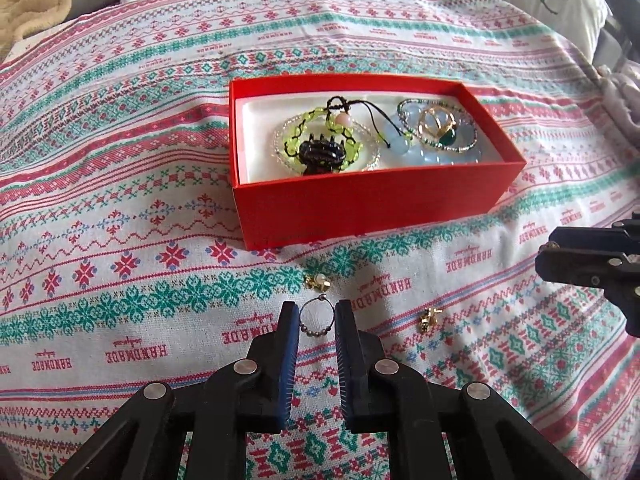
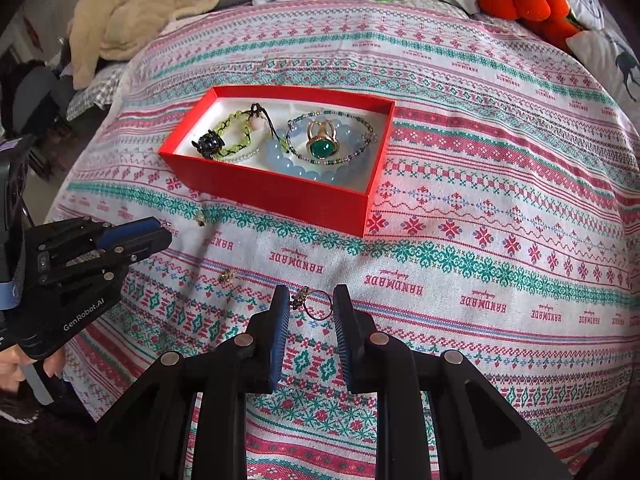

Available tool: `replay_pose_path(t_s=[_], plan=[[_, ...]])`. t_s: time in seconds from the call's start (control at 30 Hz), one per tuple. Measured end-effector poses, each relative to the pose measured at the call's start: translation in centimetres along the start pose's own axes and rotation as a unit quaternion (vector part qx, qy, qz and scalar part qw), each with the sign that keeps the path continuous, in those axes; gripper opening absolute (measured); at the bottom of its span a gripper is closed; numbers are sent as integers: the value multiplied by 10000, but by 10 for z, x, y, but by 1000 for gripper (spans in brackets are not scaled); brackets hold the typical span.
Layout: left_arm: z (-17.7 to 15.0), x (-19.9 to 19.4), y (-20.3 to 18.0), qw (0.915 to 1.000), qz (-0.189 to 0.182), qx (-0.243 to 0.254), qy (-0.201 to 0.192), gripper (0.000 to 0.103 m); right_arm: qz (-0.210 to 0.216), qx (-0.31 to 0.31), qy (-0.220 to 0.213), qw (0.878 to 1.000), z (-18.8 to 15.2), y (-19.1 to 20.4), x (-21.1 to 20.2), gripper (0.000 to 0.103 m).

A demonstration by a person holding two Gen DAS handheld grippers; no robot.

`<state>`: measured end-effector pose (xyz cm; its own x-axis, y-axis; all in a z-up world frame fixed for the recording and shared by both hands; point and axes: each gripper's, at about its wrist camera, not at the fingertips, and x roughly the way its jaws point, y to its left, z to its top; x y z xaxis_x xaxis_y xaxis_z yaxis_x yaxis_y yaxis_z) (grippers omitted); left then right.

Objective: Organize jewelry
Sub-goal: 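Lower the hoop earring into the box with left gripper while right drops the stud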

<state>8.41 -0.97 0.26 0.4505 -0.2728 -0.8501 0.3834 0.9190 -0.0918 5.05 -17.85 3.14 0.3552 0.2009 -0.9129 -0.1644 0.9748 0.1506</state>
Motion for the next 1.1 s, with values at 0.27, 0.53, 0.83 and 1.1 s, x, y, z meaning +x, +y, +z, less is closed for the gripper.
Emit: replay_pose_path(t_s=[0.27, 0.53, 0.83, 1.1], plan=[[21, -18, 1, 9995, 50, -41, -301, 13, 102, 78, -213, 9997, 18, 4, -8, 24], [47, -9, -7, 9990, 68, -92, -430, 13, 189, 308, -435, 9984, 38, 0, -9, 24], [66, 9, -26, 9987, -65, 6, -514, 13, 184, 555, -546, 9968, 50, -18, -2, 24], [73, 20, -32, 9982, -67, 72, -586, 15, 224, 603, -640, 9959, 56, -30, 3, 24]])
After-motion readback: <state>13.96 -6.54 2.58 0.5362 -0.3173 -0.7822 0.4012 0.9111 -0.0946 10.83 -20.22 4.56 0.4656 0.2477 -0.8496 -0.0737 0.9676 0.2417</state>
